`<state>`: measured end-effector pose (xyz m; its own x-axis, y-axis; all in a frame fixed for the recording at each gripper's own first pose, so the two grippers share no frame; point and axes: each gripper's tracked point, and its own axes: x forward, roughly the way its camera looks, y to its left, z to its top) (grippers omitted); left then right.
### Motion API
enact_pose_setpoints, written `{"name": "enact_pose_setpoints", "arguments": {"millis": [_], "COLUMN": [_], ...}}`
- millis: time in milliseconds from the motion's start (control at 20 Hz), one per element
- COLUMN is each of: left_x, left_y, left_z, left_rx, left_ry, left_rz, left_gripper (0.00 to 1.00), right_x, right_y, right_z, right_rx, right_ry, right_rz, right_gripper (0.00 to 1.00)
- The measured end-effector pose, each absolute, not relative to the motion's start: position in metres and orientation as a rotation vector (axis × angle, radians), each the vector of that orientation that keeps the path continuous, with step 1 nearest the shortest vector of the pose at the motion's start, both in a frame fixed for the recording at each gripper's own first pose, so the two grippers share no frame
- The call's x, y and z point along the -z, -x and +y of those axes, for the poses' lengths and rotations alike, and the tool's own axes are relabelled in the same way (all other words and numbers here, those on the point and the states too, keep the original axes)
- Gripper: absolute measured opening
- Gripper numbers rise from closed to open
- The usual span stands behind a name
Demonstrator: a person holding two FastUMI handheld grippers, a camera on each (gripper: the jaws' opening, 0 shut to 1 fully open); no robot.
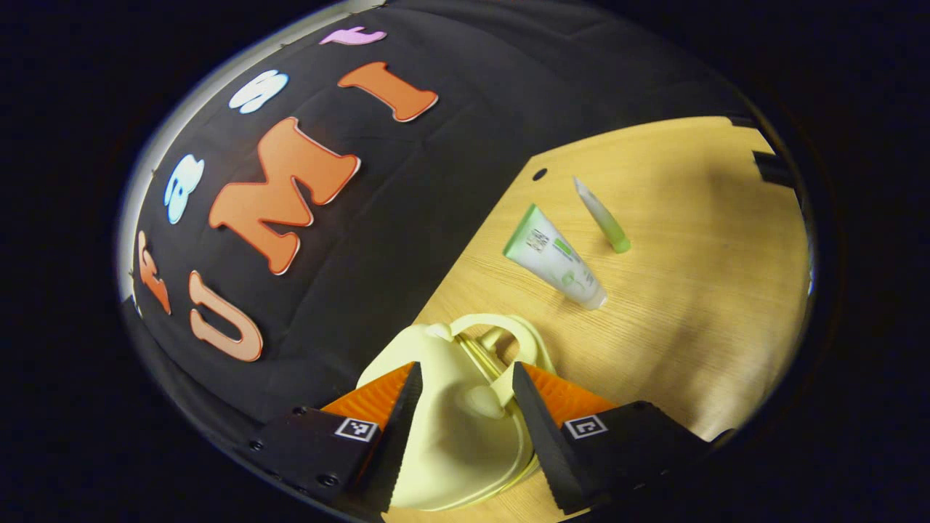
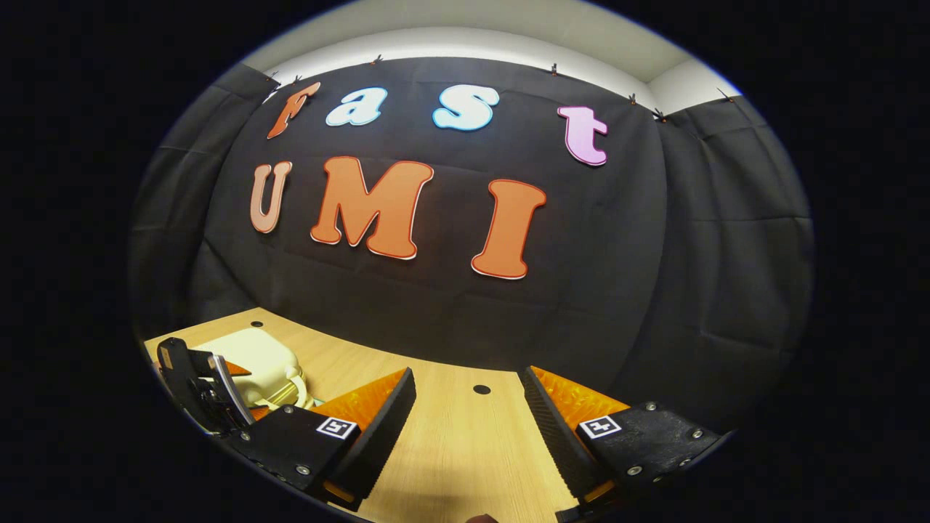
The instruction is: First open the suitcase, pack the skin care products into it, and then close the suitcase.
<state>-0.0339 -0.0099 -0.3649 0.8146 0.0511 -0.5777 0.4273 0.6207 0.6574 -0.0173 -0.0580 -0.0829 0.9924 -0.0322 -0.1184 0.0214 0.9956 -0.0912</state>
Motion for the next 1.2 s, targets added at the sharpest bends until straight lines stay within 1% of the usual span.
{"name": "enact_pose_setpoints", "arguments": {"millis": [50, 150, 300, 350, 400, 450, 500, 650, 700, 750, 800, 850, 900, 1000, 1200], "left_x": [0.370, 0.385, 0.402, 0.404, 0.404, 0.412, 0.421, 0.434, 0.427, 0.435, 0.430, 0.442, 0.436, 0.436, 0.423], "left_y": [0.037, 0.038, 0.038, 0.037, 0.031, 0.027, 0.022, 0.012, 0.018, 0.013, 0.015, -0.001, 0.008, 0.005, 0.007], "left_z": [-0.011, -0.013, -0.013, -0.014, -0.019, -0.020, -0.023, -0.026, -0.027, -0.027, -0.031, -0.023, -0.025, -0.024, -0.029], "left_rx": [0.251, 0.271, 0.261, 0.269, 0.275, 0.294, 0.311, 0.325, 0.327, 0.332, 0.326, 0.297, 0.269, 0.226, 0.109], "left_ry": [-0.918, -0.989, -1.112, -1.152, -1.195, -1.211, -1.217, -1.261, -1.281, -1.287, -1.281, -1.273, -1.230, -1.127, -1.028], "left_rz": [0.597, 0.623, 0.641, 0.629, 0.613, 0.614, 0.625, 0.648, 0.651, 0.676, 0.672, 0.648, 0.669, 0.677, 0.645], "left_gripper": [0.76, 0.76, 0.76, 0.76, 0.74, 0.68, 0.53, 0.53, 0.36, 0.18, 0.19, 0.19, 0.07, 0.07, 0.06], "right_x": [0.084, 0.086, 0.087, 0.088, 0.089, 0.090, 0.090, 0.092, 0.093, 0.095, 0.096, 0.097, 0.097, 0.097, 0.098], "right_y": [0.018, 0.020, 0.022, 0.022, 0.023, 0.023, 0.024, 0.025, 0.025, 0.026, 0.026, 0.026, 0.025, 0.022, 0.013], "right_z": [-0.060, -0.066, -0.073, -0.075, -0.076, -0.079, -0.081, -0.088, -0.090, -0.093, -0.095, -0.097, -0.100, -0.102, -0.099], "right_rx": [0.031, 0.041, 0.052, 0.055, 0.055, 0.057, 0.056, 0.062, 0.061, 0.057, 0.056, 0.054, 0.054, 0.039, -0.016], "right_ry": [0.091, 0.086, 0.066, 0.063, 0.060, 0.058, 0.057, 0.058, 0.053, 0.046, 0.043, 0.043, 0.046, 0.043, 0.041], "right_rz": [0.124, 0.127, 0.123, 0.123, 0.124, 0.122, 0.121, 0.120, 0.120, 0.121, 0.122, 0.121, 0.119, 0.115, 0.110], "right_gripper": [0.95, 0.95, 0.95, 0.95, 0.95, 0.95, 0.95, 0.95, 0.95, 0.95, 0.95, 0.95, 0.95, 0.95, 0.95]}}
